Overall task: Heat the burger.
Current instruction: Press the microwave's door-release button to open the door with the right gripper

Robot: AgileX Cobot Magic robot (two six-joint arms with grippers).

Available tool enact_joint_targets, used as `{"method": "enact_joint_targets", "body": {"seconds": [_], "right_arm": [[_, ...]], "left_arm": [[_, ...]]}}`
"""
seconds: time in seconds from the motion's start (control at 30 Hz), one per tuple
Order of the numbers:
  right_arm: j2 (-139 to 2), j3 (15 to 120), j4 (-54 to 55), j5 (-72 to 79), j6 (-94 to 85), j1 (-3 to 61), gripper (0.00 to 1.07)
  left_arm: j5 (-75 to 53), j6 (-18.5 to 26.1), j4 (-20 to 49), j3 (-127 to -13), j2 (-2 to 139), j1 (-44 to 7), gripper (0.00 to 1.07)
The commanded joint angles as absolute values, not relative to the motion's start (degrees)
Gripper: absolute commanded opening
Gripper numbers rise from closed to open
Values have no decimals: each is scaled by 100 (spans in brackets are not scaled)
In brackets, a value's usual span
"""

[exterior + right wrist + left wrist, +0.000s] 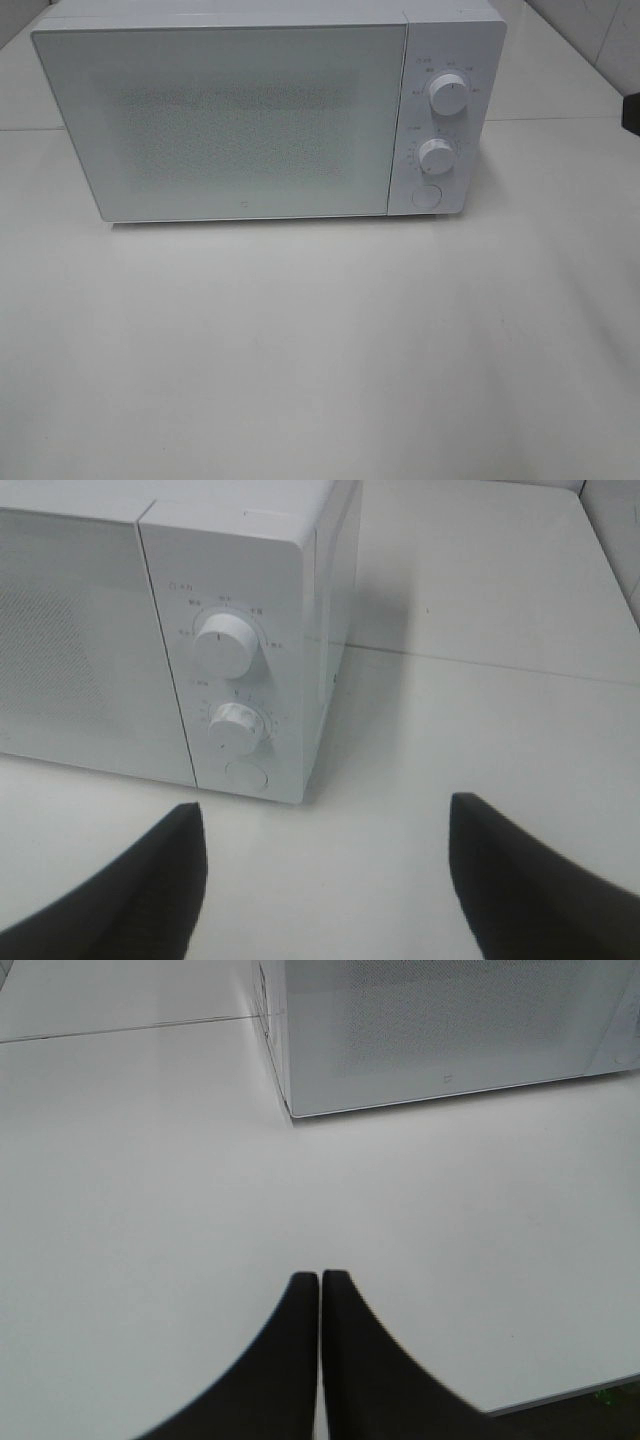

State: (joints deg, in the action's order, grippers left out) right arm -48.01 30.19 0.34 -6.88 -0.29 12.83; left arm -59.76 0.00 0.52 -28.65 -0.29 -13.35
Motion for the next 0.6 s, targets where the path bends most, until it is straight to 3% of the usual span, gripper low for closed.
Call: {"method": "enact_joint_targets", "body": {"seconds": [0.03,0.13,0.3,0.33,0.4,0.43,0.47,0.53,0.6], "right_arm": [[-5157,3065,0,69,0,1261,63],[-5500,3065,0,705,0,1261,61],[-6091,3065,0,1702,0,1261,48],[-6348,3065,0,2074,0,1261,40],[-6452,3065,0,2240,0,1261,36],[-6698,3065,0,2532,0,1261,25],[-6698,3065,0,2532,0,1261,25],[-7053,3065,0,2956,0,1261,10],[-7179,3065,0,3077,0,1261,5]], "left_arm": [[-5913,40,74,-2853,-155,-1335,0],[-5913,40,74,-2853,-155,-1335,0],[-5913,40,74,-2853,-155,-1335,0],[-5913,40,74,-2853,-155,-1335,0],[-5913,40,74,-2853,-155,-1335,0],[-5913,40,74,-2853,-155,-1335,0],[-5913,40,74,-2853,-155,-1335,0],[-5913,40,74,-2853,-155,-1335,0],[-5913,40,74,-2853,-155,-1335,0]]}}
